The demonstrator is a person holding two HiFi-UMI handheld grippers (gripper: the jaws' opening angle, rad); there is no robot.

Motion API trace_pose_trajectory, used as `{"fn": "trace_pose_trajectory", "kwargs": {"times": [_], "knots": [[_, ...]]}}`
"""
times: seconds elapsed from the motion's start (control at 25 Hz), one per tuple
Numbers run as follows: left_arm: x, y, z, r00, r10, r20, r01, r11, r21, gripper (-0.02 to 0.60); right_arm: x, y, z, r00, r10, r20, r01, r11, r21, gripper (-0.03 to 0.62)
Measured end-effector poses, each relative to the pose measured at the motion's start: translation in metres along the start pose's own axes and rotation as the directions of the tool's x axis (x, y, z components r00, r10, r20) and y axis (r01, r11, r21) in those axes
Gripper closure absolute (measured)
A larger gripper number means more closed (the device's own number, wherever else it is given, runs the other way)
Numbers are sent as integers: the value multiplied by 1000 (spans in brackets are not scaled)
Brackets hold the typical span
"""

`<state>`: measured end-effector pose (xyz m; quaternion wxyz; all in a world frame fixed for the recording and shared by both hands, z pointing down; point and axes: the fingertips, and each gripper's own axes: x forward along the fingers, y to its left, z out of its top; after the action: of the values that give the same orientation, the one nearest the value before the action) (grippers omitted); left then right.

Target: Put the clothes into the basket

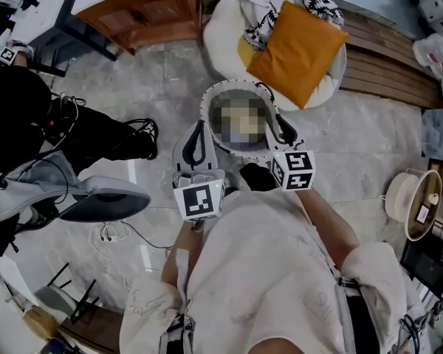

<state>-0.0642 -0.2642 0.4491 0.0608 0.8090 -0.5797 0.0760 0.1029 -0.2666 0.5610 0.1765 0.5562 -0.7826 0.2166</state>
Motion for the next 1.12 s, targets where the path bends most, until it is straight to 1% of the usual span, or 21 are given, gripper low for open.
{"fn": "trace_pose_trajectory", "kwargs": {"times": [0.12, 0.28, 0.48, 0.64, 0.72, 0.88, 1.04, 1.12], "knots": [[-1, -3, 4, 1000, -8, 0, 8, 1000, 16, 577, -20, -3, 40, 994, -19, 109, 21, 1000, -12, 468], [-3, -3, 12, 999, -26, 20, 25, 999, 40, 577, -42, -3, 79, 972, -42, 231, 55, 997, -49, 468], [-6, -2, 28, 998, -26, 59, 24, 999, 40, 577, -72, 4, 117, 931, -43, 364, 92, 989, -117, 468], [-8, -2, 31, 998, -23, 61, 21, 999, 41, 577, -93, 12, 142, 894, -31, 447, 105, 984, -142, 471], [-8, -1, 33, 998, -24, 66, 20, 999, 50, 577, -98, 12, 151, 882, -32, 471, 110, 984, -140, 487], [-8, -1, 41, 996, -27, 82, 23, 998, 55, 577, -99, 11, 158, 874, -34, 485, 111, 985, -132, 554], [-7, -1, 44, 996, -26, 90, 21, 998, 54, 577, -96, 12, 158, 876, -27, 481, 105, 985, -135, 600], [-6, -1, 46, 995, -25, 93, 20, 998, 57, 577, -93, 14, 158, 882, -22, 471, 106, 983, -152, 606]]}}
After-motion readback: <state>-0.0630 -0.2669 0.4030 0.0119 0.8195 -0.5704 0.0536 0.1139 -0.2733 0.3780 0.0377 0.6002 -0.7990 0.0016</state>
